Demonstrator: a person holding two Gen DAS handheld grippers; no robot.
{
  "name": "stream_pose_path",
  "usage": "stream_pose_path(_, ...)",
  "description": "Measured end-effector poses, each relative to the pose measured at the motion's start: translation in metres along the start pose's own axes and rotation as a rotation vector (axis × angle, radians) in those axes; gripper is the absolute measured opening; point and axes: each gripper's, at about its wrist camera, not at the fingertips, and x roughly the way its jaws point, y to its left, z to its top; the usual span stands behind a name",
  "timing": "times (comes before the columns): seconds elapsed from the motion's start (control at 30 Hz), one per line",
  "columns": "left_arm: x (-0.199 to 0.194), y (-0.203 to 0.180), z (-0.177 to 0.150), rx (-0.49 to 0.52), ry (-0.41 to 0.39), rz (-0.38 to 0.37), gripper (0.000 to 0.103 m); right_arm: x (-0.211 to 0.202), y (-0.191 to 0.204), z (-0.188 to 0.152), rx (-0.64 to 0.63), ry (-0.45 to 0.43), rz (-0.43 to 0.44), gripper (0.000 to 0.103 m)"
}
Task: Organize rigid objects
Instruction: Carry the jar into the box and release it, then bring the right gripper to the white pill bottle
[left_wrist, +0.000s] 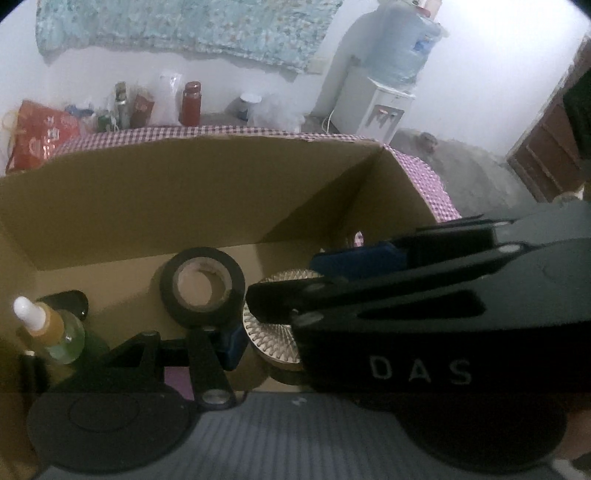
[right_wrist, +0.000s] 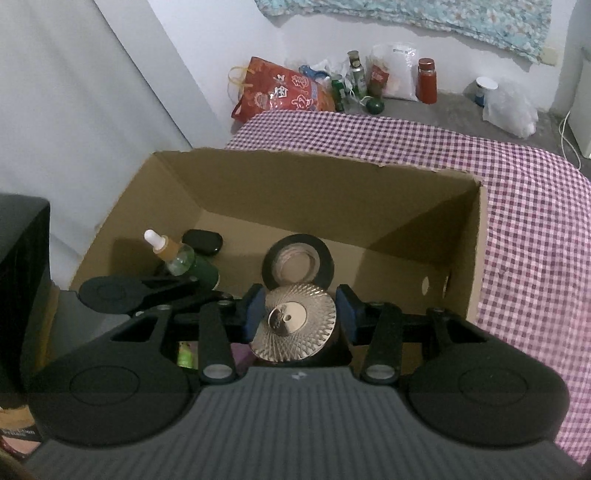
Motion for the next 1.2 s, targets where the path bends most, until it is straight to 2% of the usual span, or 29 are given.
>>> stream_pose_path(0.33,0.003,0.017,-0.005,-0.082,0.005,-0.123,0.058,-0.020,-0.004,-0.015,0.038,-0.070,0.030,0.042)
stream_pose_path(0.5,-0.009,0.008,-0.011,-0.022,-0.058,-0.098,0.063,-0.061,-0.003,-0.024,0.071,-0.158,0.044,0.042)
stream_pose_path(0.6,-0.029,0.001,-0.014,0.009,-0.132,-0.103,0.071,-0.095,0.001,-0.035,0.075,-0.222,0.051,0.043)
stream_pose_path(0.67,-0.052,-0.004,-0.022,0.044,-0.192,-0.105,0.073,-0.120,0.003,-0.044,0.077,-0.263,0.059,0.045)
stream_pose_path(0.73,-0.077,-0.007,-0.033,0.075,-0.250,-0.103,0.075,-0.144,0.006,-0.055,0.085,-0.307,0.072,0.049)
stream_pose_path(0.83,-0.117,-0.009,-0.055,0.097,-0.334,-0.137,0.083,-0.176,0.012,-0.076,0.091,-0.370,0.097,0.060)
stream_pose_path(0.97,-0.161,-0.007,-0.092,0.118,-0.407,-0.143,0.092,-0.213,0.024,-0.112,0.097,-0.462,0.126,0.080)
stream_pose_path(1.13,-0.198,-0.002,-0.147,0.152,-0.434,-0.133,0.097,-0.240,0.043,-0.163,0.108,-0.540,0.153,0.095)
stream_pose_path(1.2,-0.207,0.003,-0.165,0.158,-0.435,-0.118,0.099,-0.242,0.052,-0.181,0.112,-0.549,0.139,0.101)
